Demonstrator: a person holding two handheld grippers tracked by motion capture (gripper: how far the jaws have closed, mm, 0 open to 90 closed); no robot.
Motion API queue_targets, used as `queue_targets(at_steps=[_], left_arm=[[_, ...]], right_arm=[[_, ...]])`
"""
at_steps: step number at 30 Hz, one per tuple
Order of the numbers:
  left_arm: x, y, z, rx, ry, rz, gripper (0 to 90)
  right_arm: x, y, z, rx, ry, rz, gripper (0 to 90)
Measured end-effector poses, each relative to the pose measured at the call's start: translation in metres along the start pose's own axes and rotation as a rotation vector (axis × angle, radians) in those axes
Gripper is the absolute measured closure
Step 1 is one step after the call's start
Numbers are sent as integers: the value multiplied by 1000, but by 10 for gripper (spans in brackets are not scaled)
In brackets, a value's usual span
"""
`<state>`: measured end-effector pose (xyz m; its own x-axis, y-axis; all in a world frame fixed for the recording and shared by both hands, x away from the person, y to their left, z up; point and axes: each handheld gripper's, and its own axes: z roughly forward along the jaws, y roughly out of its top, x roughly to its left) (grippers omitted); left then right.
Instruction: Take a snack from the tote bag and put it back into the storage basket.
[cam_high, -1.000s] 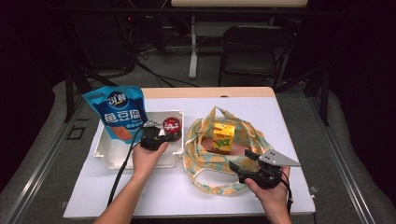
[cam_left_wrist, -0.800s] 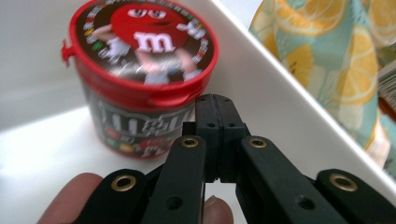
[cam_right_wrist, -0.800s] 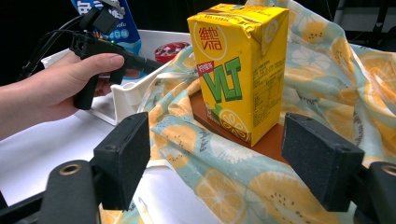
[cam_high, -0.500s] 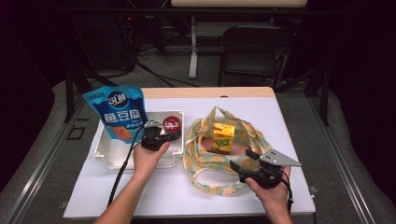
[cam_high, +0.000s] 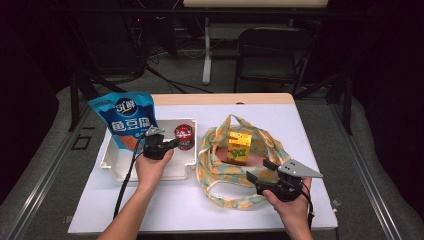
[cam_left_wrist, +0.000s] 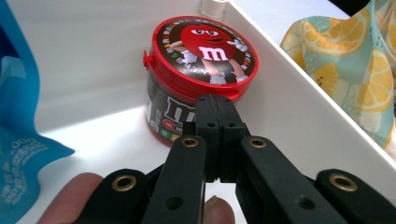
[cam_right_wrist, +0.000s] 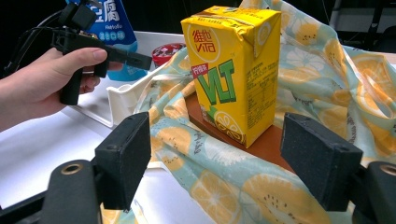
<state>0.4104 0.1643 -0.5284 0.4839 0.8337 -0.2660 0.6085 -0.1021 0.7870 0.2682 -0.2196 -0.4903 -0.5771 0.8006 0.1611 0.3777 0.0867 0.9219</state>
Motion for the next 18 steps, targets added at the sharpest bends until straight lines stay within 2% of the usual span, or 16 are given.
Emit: queue_targets(at_steps=[4,5,8,10,12,13,15,18], left_arm=[[-3,0,3,14,-9,11,900],[-3,-1,5,10,0,10,900],[-2,-2,8,11,-10,-7,900],[-2,-2,8,25,-7,-6,900],[-4,-3,6,17,-11,0,900],[-5,-3,4,21,-15,15,900],[-8,-5,-2,3,-40,39,898],[-10,-10,-11,-64,-67,68,779]], right_arm=[[0,0,0,0,0,-2,247],[0,0,0,0,1,-3,248],[1,0,1,0,0,-2,248],[1,0,0,0,0,-2,248],[0,0,0,-4,-1,-1,249],[-1,1,0,0,1,-4,252],[-2,2,0,-3,-1,-3,273],[-3,5,1,-6,-7,-8,282]])
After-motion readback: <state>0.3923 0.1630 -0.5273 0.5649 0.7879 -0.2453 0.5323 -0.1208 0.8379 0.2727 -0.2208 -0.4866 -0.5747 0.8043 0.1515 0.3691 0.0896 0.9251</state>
